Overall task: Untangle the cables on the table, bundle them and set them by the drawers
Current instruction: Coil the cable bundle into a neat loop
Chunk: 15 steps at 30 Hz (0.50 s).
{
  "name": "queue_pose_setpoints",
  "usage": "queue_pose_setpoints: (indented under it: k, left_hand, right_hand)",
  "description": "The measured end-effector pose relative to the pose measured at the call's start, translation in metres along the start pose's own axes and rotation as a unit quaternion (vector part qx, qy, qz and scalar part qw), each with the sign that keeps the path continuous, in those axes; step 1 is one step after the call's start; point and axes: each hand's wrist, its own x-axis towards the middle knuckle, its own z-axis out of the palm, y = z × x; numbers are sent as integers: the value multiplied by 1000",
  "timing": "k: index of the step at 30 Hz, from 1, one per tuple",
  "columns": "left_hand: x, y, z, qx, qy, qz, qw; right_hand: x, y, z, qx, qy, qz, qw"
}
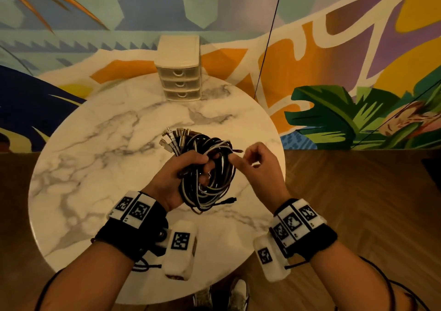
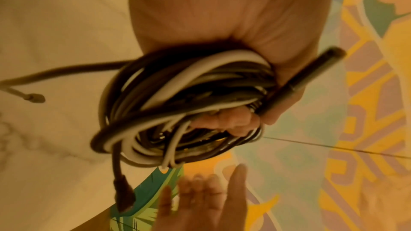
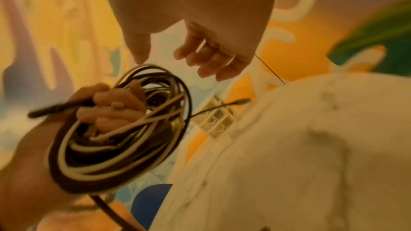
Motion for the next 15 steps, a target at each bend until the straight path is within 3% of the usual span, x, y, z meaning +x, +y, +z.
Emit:
queue_pose_setpoints:
  k: [3, 6, 11, 15]
  left_hand:
    - [-2, 0, -10, -49, -29, 3, 998]
    - [-3, -3, -13, -38, -54, 13, 998]
    - [-5, 1, -22, -53, -76, 36, 995]
    - [-8, 3, -31, -81, -92, 55, 991]
  right_hand:
    - [-3, 6, 8, 49, -69, 79, 993]
    - [1, 0, 25, 106, -128, 76, 983]
    - [6, -10, 38, 223, -129, 109, 960]
    - [6, -14, 46, 256, -134, 126, 949]
